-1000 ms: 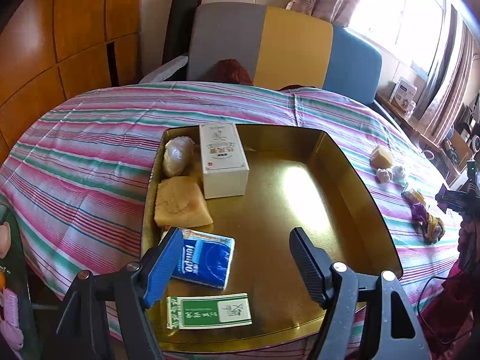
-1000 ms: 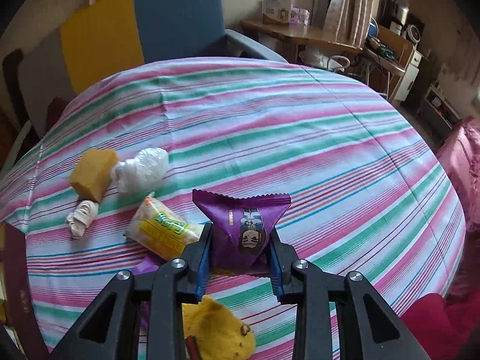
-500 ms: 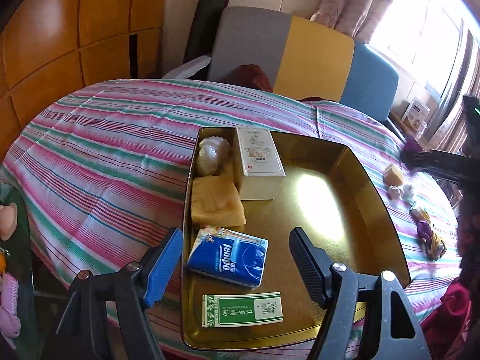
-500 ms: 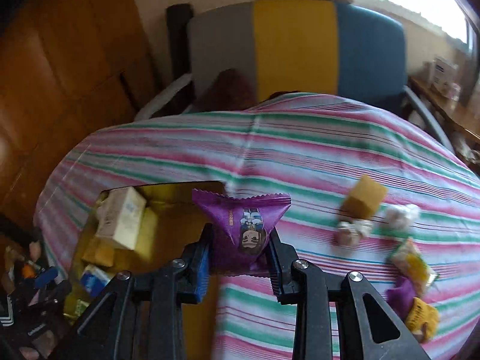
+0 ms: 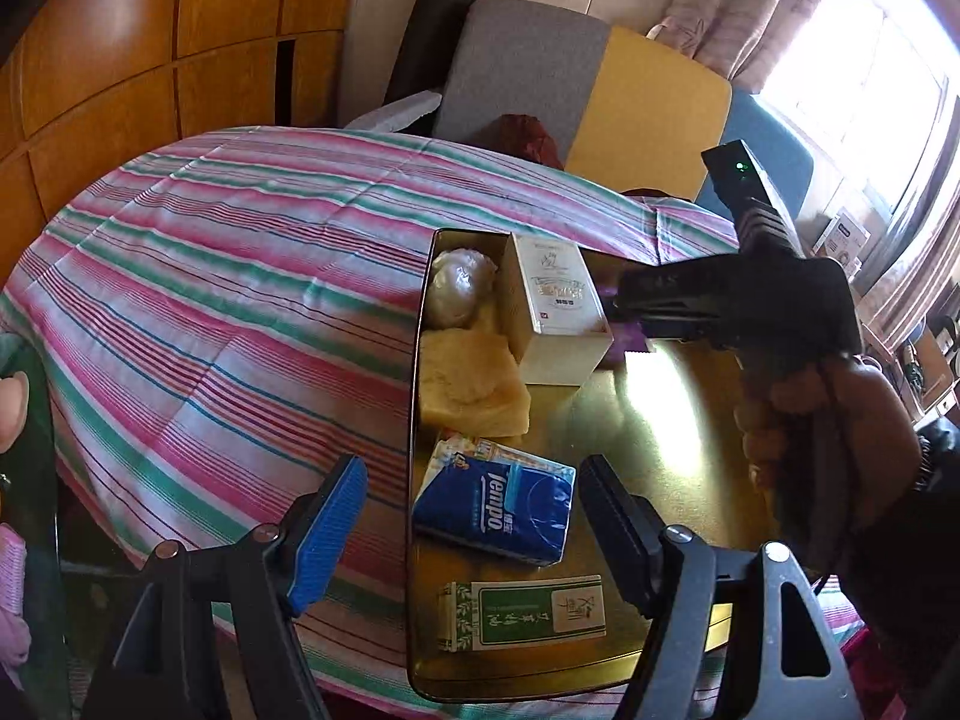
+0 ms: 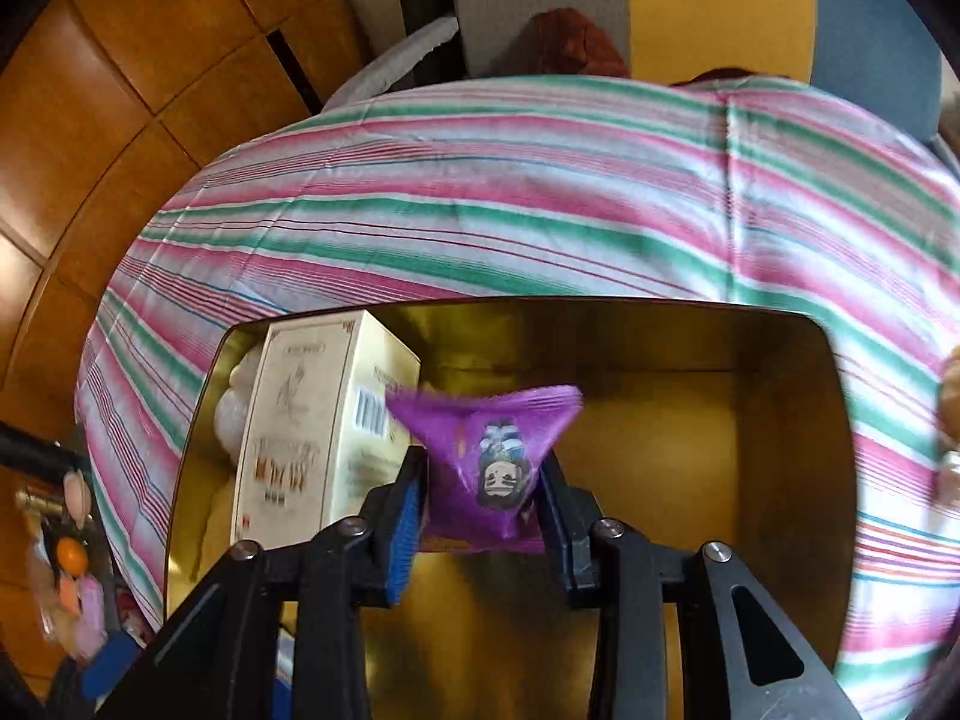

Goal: Organize objects
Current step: 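Carry the purple packet into the gold tray and open the right tool, then reach the left tool to the yellow sponge and grasp it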

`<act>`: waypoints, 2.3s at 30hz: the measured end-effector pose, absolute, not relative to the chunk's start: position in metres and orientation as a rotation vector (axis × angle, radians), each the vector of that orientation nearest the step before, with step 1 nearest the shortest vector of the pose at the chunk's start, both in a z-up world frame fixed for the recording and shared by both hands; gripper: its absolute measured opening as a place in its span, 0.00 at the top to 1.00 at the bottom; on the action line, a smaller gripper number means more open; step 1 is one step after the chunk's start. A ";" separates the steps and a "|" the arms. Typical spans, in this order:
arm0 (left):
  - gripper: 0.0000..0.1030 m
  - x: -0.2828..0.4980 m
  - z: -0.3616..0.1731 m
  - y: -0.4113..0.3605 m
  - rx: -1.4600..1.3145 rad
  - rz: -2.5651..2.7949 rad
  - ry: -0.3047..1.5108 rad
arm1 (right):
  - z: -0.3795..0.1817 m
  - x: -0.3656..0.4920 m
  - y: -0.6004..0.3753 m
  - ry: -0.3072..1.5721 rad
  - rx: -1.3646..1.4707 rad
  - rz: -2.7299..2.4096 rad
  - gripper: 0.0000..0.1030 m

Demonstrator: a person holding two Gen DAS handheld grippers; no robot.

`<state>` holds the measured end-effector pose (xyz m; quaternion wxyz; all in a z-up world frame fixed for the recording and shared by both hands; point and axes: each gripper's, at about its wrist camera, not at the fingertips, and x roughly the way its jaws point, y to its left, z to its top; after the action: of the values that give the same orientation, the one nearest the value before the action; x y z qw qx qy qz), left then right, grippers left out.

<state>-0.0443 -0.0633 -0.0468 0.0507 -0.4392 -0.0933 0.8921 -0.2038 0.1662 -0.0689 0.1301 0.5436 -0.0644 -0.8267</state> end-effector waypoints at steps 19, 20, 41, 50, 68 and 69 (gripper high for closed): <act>0.28 -0.035 -0.028 -0.042 -1.266 2.728 -0.206 | -0.013 -0.121 0.248 -0.271 1.345 -2.521 0.22; 0.28 -0.034 -0.027 -0.039 -1.258 2.725 -0.195 | -0.011 -0.115 0.256 -0.269 1.337 -2.534 0.22; 0.28 -0.034 -0.010 0.051 -1.192 2.585 0.028 | -0.004 -0.055 0.502 -0.466 1.397 -3.019 0.16; 0.39 -0.056 0.009 0.118 -1.131 2.460 0.092 | -0.021 -0.028 0.595 -0.996 1.375 -3.192 0.15; 0.44 -0.149 -0.016 0.307 -1.188 2.206 0.385 | -0.026 -0.019 0.600 -1.244 1.300 -3.040 0.12; 0.42 -0.157 -0.021 0.319 -1.188 2.195 0.405 | -0.026 -0.019 0.600 -1.245 1.296 -3.033 0.12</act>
<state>-0.1566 0.3187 -0.0205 0.3020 -0.4479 0.1528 0.8276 -0.0188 0.6004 -0.0259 -0.1909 0.3610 -0.3467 -0.8445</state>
